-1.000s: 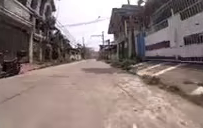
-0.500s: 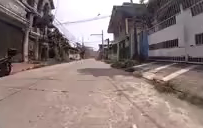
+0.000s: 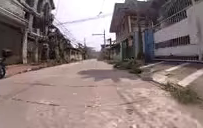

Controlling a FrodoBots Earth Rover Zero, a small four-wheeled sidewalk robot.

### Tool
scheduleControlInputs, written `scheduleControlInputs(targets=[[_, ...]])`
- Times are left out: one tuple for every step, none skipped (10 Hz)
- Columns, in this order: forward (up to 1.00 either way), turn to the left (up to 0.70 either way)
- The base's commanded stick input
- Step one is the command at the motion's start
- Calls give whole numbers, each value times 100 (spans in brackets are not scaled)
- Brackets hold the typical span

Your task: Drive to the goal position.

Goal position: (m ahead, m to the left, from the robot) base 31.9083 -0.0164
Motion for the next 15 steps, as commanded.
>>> scheduleControlInputs(targets=[[100, 2], [100, 1], [100, 1], [100, 1], [100, 1], [100, 1], [100, 1], [100, 1], [100, 1], [100, 1], [100, 1], [100, 1], [100, 1], [100, 1], [100, 1]])
